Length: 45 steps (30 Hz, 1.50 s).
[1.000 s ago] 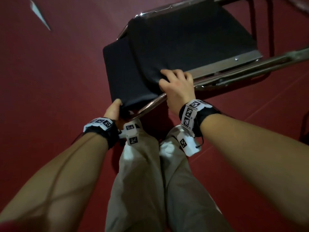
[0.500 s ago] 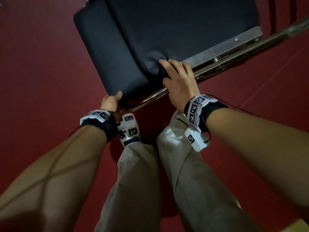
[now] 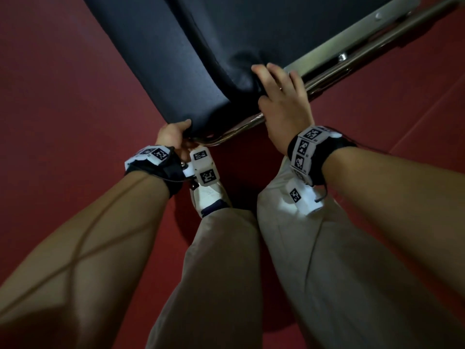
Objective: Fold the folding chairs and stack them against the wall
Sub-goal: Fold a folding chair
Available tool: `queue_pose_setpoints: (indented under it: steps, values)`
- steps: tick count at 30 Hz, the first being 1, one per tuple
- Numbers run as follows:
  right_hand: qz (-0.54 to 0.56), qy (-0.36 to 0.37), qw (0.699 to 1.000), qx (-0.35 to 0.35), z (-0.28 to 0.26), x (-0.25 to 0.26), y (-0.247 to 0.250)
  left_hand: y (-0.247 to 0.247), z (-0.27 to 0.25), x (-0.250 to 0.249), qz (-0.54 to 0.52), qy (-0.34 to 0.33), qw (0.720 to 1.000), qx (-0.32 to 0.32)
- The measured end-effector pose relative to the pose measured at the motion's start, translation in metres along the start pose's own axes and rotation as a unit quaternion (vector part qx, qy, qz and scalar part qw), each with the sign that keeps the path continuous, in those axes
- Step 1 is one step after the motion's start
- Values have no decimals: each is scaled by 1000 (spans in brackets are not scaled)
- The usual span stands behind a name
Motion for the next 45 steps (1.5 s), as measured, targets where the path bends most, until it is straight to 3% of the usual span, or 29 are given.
queue_pose_setpoints:
  steps: [8,18,21,26,30,34,38,45]
  values:
    - [25,-23,999,0,-2,-1,-14,-9,-38,-7,42,-9,999,16]
    - [23,-48,993,109,-2,0,-21,-15,-78,-15,16,-17,999,23]
    - [73,-56,986,139,-6,3,-12,-22,-89,-20,29,-17,999,-1]
    - [224,-127,958,123,-16,22,27,-27,-117,-32,50,-24,998,-15]
    - [292,-155,940,78,-20,31,92,-26,-165,-59,69,-64,995,-15]
    - [320,-179,929,48,-16,32,185,-28,-243,-88,97,-152,983,-31]
    - [352,-189,916,-20,-27,45,303,-24,-349,-115,114,-222,968,-40]
    - [394,-202,888,-122,-76,57,504,-14,-551,-154,98,-337,936,16]
Point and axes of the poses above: each hand's wrist, its own z-axis towards the middle knuckle, its own y-axis out of the back of the hand, x = y × z, the point moved 1 cm from there along z, towards the middle knuckle, and after that the axes turned 6 degrees about y, right-handed, at the moved point
